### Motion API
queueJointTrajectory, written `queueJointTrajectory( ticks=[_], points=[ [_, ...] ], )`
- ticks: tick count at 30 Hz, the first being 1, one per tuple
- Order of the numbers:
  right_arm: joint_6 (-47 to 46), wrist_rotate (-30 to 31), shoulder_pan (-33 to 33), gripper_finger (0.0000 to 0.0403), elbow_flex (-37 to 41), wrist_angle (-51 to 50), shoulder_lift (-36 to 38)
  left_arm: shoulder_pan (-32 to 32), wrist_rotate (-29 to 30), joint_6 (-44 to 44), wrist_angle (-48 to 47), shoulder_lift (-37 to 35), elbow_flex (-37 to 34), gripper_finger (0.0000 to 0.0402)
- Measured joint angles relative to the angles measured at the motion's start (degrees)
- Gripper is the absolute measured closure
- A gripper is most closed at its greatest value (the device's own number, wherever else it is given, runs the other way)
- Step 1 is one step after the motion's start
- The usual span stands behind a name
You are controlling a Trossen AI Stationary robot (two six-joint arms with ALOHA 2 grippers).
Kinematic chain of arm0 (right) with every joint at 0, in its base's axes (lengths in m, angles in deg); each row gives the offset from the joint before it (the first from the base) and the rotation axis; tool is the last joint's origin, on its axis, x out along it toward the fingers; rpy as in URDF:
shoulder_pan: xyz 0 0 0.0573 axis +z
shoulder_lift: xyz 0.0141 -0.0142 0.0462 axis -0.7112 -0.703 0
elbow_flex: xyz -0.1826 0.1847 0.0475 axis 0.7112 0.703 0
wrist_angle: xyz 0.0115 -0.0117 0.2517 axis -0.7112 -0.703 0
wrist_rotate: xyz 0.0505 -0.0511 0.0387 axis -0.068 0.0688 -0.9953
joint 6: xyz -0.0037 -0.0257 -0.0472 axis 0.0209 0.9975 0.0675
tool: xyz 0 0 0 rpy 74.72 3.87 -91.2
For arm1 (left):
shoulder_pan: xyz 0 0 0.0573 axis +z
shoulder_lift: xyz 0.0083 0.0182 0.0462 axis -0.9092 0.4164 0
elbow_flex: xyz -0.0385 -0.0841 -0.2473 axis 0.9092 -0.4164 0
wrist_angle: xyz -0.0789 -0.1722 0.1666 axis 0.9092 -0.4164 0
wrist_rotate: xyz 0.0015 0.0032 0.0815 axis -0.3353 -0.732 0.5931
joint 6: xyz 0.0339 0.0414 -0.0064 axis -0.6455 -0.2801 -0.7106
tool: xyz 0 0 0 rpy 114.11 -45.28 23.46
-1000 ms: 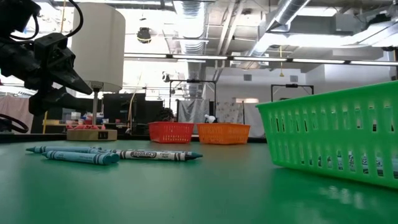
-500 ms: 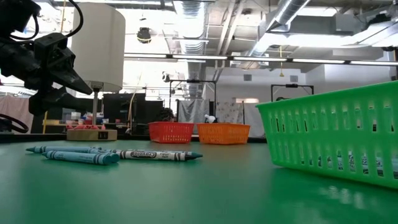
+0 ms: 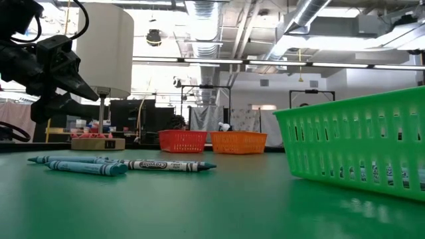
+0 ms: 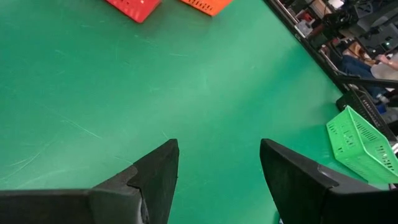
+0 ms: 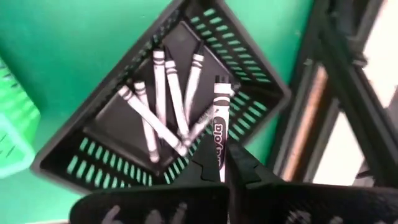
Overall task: Sort crayons
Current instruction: Put the black crayon into the black bin
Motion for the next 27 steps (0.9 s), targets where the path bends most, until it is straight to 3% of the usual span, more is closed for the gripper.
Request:
queueJointTrajectory(
  ticks=[5,12,27],
  points=[
    [0.1,1.09,-0.02,0.0401,4.65,7.33,-0.07,-0.01,0.02,-0.01,0.0,0.0,0.0,0.0186],
    [0.11,1.16,0.15,0.0396,8.4,8.85,-0.02,0.01,0.01,0.0,-0.01,0.0,0.0,0.0186],
    [3.1,4.79,-0.02,0.0344,13.21,15.49,-0.04,0.0,0.0,0.0,0.0,0.0,-0.01,0.0186]
  ],
)
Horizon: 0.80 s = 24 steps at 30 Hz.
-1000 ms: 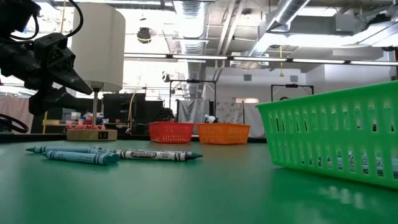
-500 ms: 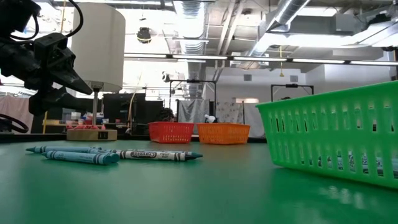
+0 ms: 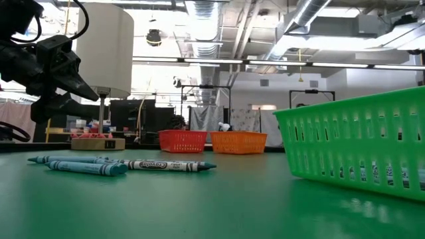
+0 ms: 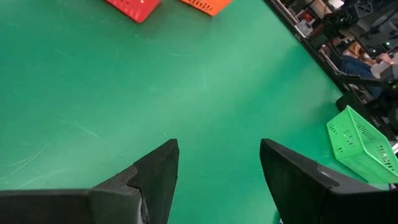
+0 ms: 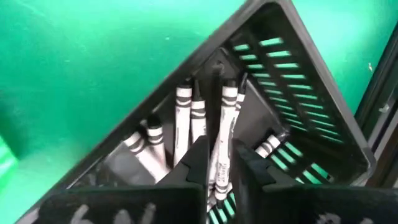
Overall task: Sort crayons
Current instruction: Put the black crayon into the black bin, then put the green crayon into the green bin
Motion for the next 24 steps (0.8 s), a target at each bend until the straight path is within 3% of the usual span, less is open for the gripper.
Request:
queueJointTrajectory(
  ticks=[10,18,21,24],
  points=[
    [1.96,-0.7,0.0,0.0341,-2.3,-4.07,0.09,0.01,0.0,0.0,0.0,0.01,0.01,0.0186],
    [10.8,-0.52,-1.72,0.034,-15.85,-20.92,0.13,0.01,0.0,-0.01,0.0,0.0,0.01,0.0186],
    [14.9,4.5,-3.93,0.034,-21.7,-25.6,0.19,0.01,0.0,-0.01,0.0,0.0,0.01,0.0186],
    [19.78,14.61,-6.73,0.034,-26.22,-25.87,0.2,-0.01,0.0,0.0,-0.01,0.01,0.01,0.0186]
  ],
)
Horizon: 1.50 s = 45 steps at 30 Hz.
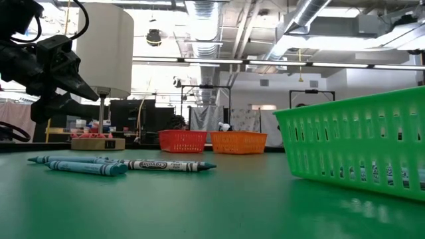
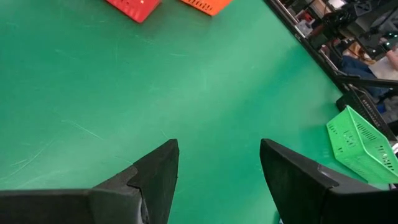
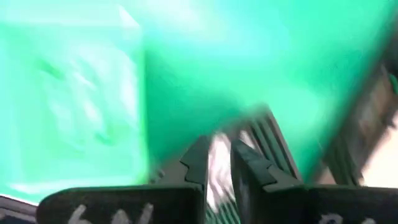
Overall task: Sort crayons
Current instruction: Put the green crayon into the green bin
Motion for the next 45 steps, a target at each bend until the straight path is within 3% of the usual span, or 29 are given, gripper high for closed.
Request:
queueJointTrajectory(
  ticks=[4,7,14,18,24,29,34,40,45],
  points=[
    [11.8,12.94,-4.52,0.034,-2.76,4.88,0.0,0.0,0.0,0.01,0.0,-0.01,0.0,0.0186],
    [25.54,17.22,-8.68,0.034,-2.86,12.3,-0.05,0.02,0.0,-0.01,0.01,-0.01,0.0,0.0186],
    [61.18,16.54,-17.84,0.034,-0.86,38.06,-0.28,0.02,0.0,-0.01,-0.01,-0.01,0.0,0.0186],
    [73.68,15.24,-21.39,0.034,0.06,48.64,-0.28,0.0,0.0,0.0,-0.01,-0.01,0.0,0.0186],
    [85.8,14.52,-25.81,0.034,0.44,59.74,-2.56,0.02,0.02,0.0,-0.01,-0.01,0.0,0.0186],
    [93.85,7.64,-27.79,0.034,0.41,66.81,-8.09,0.02,0.07,-0.01,0.01,-0.01,0.0,0.0186],
    [95.76,5.78,-29.03,0.034,0.41,67.39,-12.42,0.02,0.06,-0.01,0.04,0.01,-0.01,0.0186],
    [95.74,-3.41,-30.27,0.034,0.41,65.1,-14.38,0.0,0.08,0.0,0.03,0.01,-0.02,0.0186],
    [97.04,-3.95,-30.11,0.034,0.43,63.64,-15.42,0.02,0.09,-0.01,0.01,0.01,-0.02,0.0186]
  ],
)
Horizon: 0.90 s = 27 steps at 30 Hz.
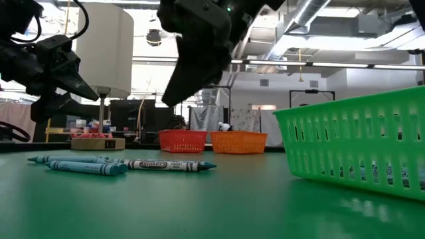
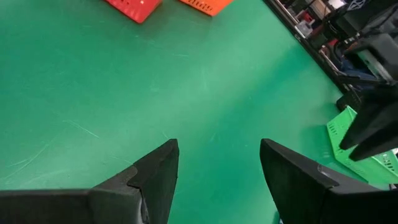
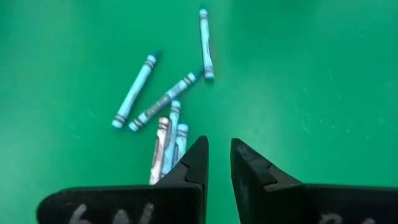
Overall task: Sort crayons
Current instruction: Put the green crayon into the green bin
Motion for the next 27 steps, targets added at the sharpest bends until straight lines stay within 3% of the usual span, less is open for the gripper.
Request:
queueJointTrajectory(
  ticks=[15,27],
  points=[
    [-0.75,-2.73,0.52,0.0335,-0.06,-1.52,-5.5,0.01,-0.05,0.0,0.0,0.0,0.0,0.0186],
    [-3.45,-3.1,1.39,0.0231,-0.06,-2.54,-5.5,-0.01,-0.05,0.0,0.0,-0.01,0.02,0.0186]
  ],
)
